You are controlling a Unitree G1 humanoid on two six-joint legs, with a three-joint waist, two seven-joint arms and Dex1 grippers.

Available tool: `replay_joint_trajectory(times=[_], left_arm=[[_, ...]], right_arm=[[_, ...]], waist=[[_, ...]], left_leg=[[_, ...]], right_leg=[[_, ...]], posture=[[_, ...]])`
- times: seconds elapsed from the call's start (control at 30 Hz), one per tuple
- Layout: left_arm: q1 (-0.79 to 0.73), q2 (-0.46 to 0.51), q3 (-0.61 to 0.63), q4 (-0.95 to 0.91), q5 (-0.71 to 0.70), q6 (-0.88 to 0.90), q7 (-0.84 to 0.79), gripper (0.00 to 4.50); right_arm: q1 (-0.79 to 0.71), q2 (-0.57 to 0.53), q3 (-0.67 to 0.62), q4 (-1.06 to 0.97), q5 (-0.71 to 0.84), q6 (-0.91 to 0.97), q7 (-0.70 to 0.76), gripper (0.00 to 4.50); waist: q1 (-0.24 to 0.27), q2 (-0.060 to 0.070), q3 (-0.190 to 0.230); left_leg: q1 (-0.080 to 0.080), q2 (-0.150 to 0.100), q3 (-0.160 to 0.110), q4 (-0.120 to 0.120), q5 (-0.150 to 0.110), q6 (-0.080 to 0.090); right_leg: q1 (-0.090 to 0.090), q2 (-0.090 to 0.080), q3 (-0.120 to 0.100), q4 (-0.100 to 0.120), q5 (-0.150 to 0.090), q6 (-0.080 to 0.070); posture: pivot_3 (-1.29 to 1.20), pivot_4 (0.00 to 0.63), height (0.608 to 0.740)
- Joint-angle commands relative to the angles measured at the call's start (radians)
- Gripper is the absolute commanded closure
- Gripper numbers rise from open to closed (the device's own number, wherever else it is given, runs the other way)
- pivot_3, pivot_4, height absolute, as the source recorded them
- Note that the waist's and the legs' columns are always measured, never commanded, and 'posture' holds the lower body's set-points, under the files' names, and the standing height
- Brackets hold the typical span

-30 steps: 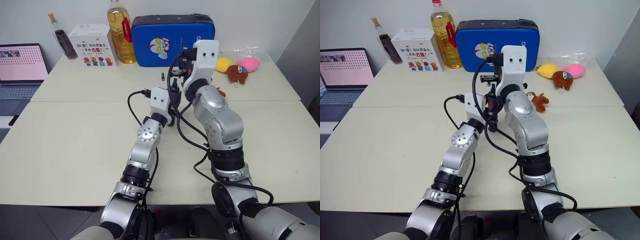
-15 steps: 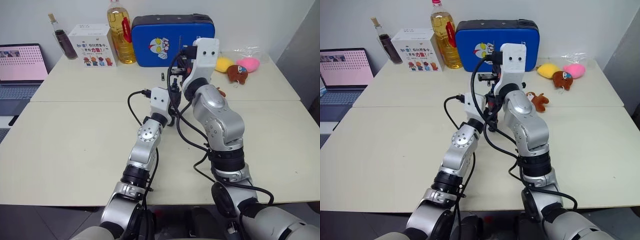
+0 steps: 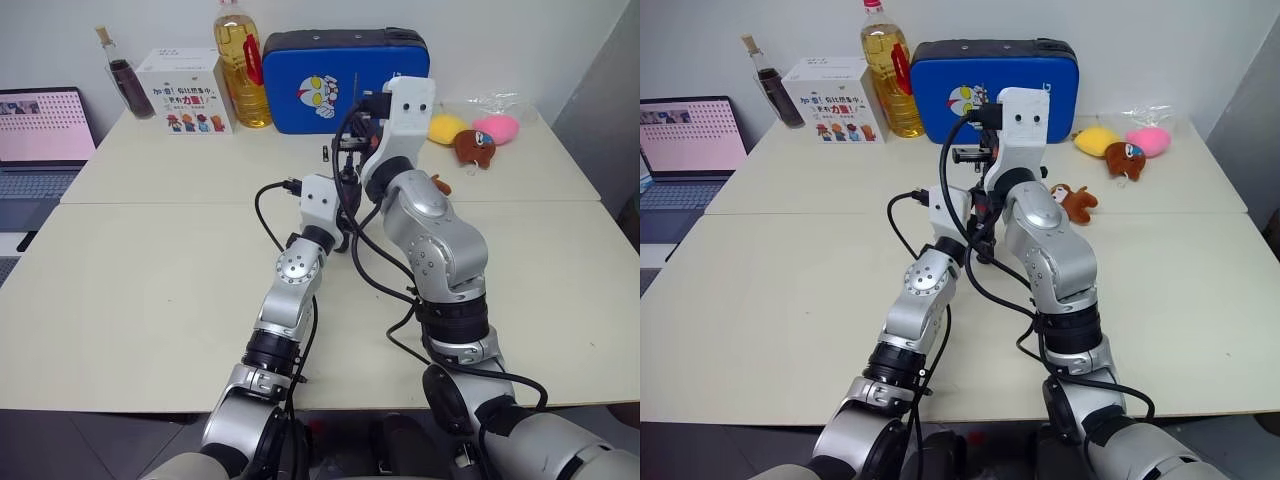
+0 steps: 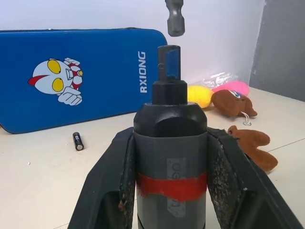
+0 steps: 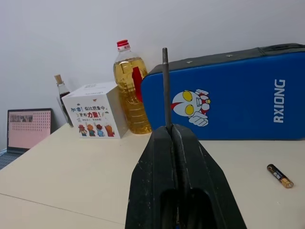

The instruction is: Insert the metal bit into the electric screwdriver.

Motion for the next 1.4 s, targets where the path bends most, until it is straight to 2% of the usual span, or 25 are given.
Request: replay_joint_trajectory(times=[0.03, 1.4], left_arm=[[-0.020, -0.001, 0.000, -0.018, 0.005, -0.007, 0.001, 2.84], [-0.007, -0.003, -0.007, -0.049, 0.003, 0.009, -0.006, 2.84]], right_arm=[[-0.020, 0.054, 0.000, -0.025, 0.017, -0.016, -0.007, 4.48], [-0.006, 0.046, 0.025, 0.015, -0.005, -0.094, -0.011, 4.48]], waist=[[0.000, 0.000, 0.000], [0.000, 0.000, 0.000]], left_leg=[[0.000, 0.000, 0.000, 0.000, 0.000, 0.000], [0.000, 0.000, 0.000, 0.000, 0.000, 0.000]], right_leg=[[0.000, 0.000, 0.000, 0.000, 0.000, 0.000], [0.000, 0.000, 0.000, 0.000, 0.000, 0.000]], posture=[[0.00, 0.150, 0.740], [0.00, 0.150, 0.740]])
